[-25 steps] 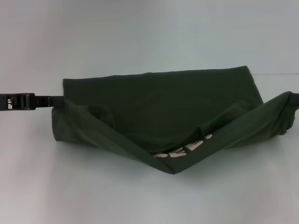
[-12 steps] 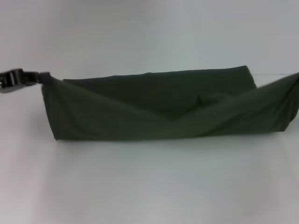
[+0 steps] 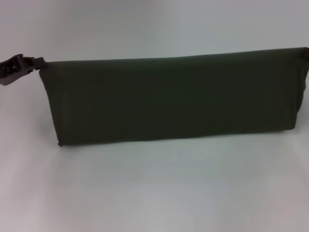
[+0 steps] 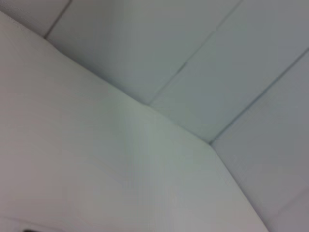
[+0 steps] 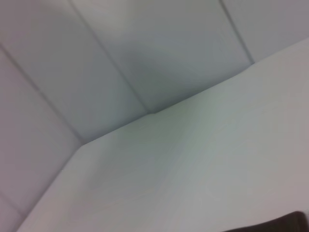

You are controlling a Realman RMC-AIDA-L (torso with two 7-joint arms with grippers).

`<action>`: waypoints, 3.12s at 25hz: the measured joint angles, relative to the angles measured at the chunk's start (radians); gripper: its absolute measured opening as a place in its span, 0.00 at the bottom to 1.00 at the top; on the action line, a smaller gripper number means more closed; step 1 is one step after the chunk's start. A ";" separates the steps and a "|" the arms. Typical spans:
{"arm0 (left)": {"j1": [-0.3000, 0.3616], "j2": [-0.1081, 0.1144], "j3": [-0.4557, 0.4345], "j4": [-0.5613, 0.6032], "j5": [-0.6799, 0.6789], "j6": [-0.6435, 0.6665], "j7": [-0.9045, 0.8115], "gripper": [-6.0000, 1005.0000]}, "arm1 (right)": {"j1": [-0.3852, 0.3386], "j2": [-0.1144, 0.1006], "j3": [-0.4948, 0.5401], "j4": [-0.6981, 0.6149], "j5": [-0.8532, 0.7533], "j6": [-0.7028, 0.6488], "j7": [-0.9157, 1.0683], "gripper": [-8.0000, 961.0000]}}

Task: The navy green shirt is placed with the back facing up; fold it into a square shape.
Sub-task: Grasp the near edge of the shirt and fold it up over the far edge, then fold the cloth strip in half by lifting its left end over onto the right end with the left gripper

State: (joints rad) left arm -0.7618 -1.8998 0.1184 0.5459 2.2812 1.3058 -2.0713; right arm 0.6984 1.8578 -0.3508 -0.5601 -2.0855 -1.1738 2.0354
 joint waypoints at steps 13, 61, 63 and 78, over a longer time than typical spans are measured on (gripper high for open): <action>-0.071 -0.082 0.003 -0.139 -0.153 -0.362 0.221 0.01 | 0.108 0.091 -0.024 0.082 0.006 0.391 -0.092 0.04; 0.104 -0.139 0.266 0.003 -0.086 -0.275 0.180 0.72 | -0.150 0.059 -0.097 0.080 0.360 0.033 -0.336 0.87; 0.104 -0.140 0.270 0.001 -0.067 -0.289 0.166 0.72 | -0.154 0.058 -0.105 0.080 0.360 0.033 -0.336 0.87; 0.096 -0.150 0.333 -0.047 -0.054 -0.362 0.160 0.72 | -0.158 0.061 -0.143 0.083 0.338 0.039 -0.316 0.87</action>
State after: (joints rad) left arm -0.6654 -2.0498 0.4510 0.4992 2.2275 0.9440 -1.9112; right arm 0.5404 1.9188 -0.4934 -0.4770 -1.7477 -1.1346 1.7198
